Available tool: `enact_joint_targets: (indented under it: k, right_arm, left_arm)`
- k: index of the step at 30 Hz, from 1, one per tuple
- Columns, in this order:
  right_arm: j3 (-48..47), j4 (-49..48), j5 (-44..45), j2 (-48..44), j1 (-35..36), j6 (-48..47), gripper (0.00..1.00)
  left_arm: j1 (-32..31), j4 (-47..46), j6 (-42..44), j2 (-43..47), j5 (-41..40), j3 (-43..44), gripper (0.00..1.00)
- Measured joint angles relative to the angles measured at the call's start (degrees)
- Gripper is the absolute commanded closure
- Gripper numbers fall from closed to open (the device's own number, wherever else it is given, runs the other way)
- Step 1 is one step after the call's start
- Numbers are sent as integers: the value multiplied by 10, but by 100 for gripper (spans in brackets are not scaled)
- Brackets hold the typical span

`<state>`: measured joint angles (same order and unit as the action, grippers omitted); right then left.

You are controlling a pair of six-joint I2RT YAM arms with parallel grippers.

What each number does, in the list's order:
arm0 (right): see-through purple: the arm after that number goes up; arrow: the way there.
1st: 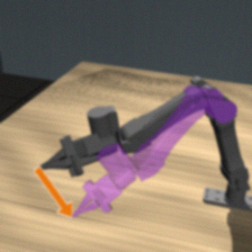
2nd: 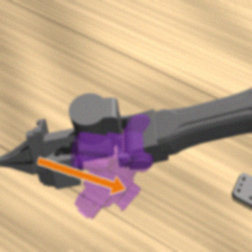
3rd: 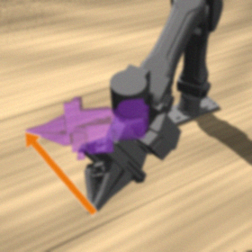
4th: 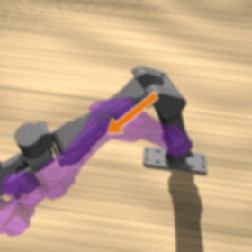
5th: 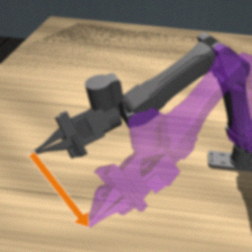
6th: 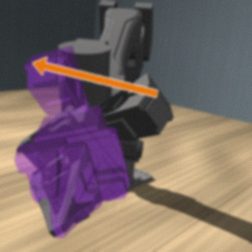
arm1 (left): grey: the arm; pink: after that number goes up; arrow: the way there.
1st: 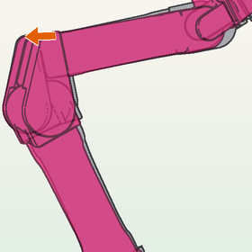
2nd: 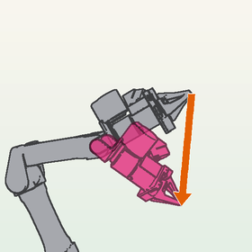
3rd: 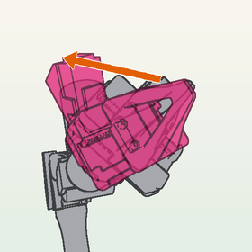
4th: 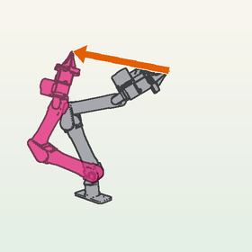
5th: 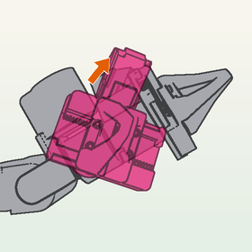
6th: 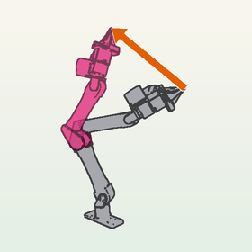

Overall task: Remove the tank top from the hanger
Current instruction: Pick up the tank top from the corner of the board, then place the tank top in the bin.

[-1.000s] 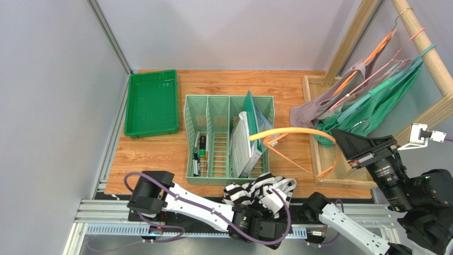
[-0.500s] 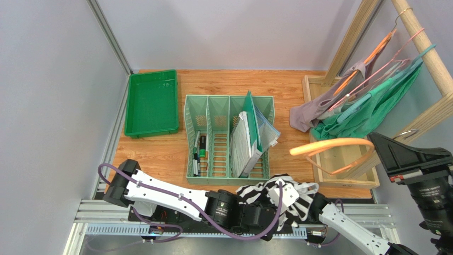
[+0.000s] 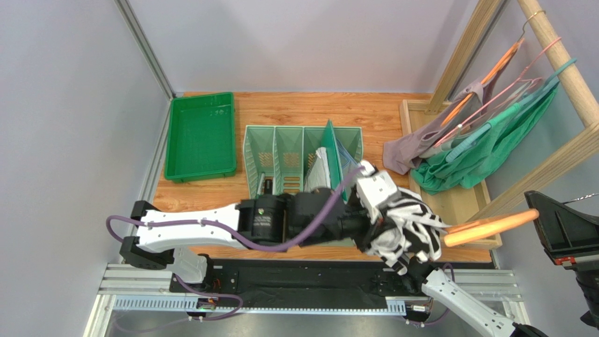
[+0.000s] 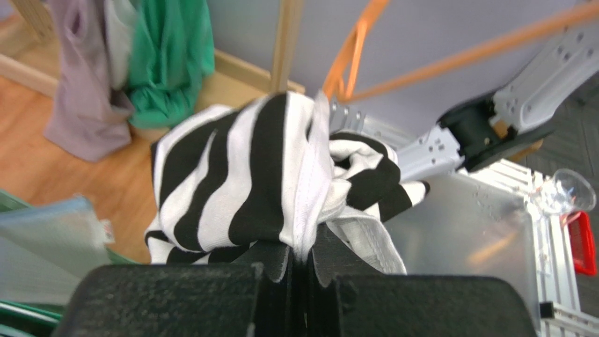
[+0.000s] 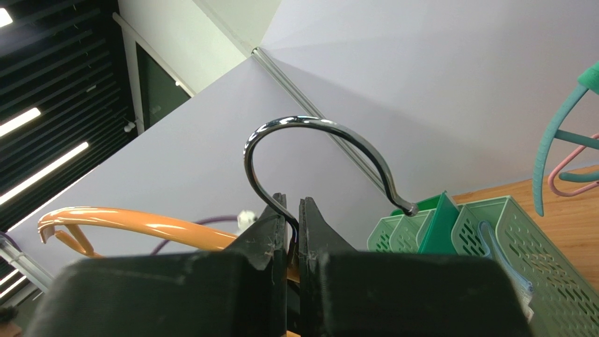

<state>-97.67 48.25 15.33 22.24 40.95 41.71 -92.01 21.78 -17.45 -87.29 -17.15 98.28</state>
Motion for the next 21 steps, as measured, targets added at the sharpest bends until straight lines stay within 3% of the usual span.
enact_joint_targets:
  k: [10, 15, 21]
  right_arm:
    - [2, -5, -8, 0, 0, 7, 100]
    - [3, -9, -16, 1, 0, 7, 100]
    - [1, -6, -22, 20, 0, -1, 100]
  left_arm:
    - [181, 50, 63, 30, 102, 176, 100]
    - [338, 110, 75, 44, 139, 269, 100]
    - [549, 162, 74, 89, 183, 258, 100]
